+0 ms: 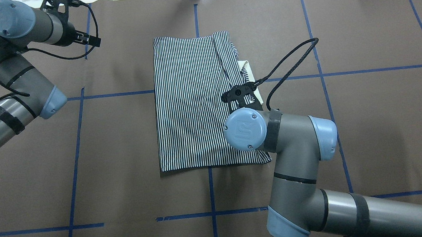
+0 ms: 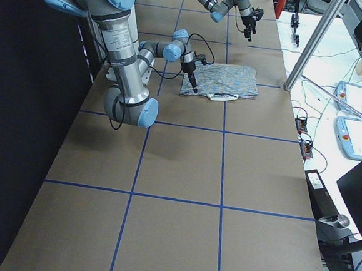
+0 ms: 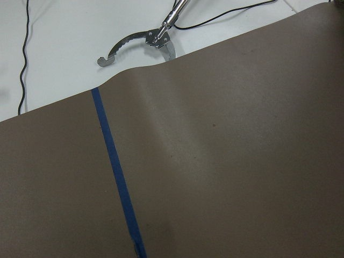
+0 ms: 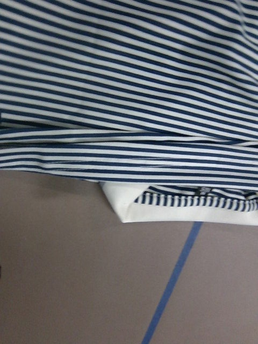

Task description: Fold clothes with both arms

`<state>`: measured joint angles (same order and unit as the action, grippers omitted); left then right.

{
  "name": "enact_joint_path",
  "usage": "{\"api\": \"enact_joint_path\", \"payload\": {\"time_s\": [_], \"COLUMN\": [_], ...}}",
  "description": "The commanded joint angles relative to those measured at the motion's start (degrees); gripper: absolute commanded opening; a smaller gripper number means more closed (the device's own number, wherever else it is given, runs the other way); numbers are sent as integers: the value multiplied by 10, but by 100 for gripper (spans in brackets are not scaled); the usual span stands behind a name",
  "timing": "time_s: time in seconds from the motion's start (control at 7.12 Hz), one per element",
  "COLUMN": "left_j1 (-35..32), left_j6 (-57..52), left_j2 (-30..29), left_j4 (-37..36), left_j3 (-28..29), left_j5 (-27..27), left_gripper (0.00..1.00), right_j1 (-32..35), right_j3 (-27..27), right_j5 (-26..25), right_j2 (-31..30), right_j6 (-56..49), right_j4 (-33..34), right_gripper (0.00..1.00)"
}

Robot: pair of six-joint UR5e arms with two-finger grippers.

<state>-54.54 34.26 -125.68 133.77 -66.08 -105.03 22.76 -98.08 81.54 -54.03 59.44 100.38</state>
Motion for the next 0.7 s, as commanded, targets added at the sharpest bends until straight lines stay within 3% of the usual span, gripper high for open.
{"api": "enact_joint_path", "payload": {"time_s": [0.0,0.56], "left_j1": [0,1], "left_j6": [0,0], "left_j2": [0,0], "left_j4": [0,-1], "left_j3": [-1,0], "left_j5": [0,-1], "left_gripper": [100,100], "right_j1": [13,11], "right_j3": [52,65], "right_j5": [10,34], "right_j2": [21,23], "right_j6": [-3,-24], "right_j4": [-34,-30], "right_gripper": [62,59]}}
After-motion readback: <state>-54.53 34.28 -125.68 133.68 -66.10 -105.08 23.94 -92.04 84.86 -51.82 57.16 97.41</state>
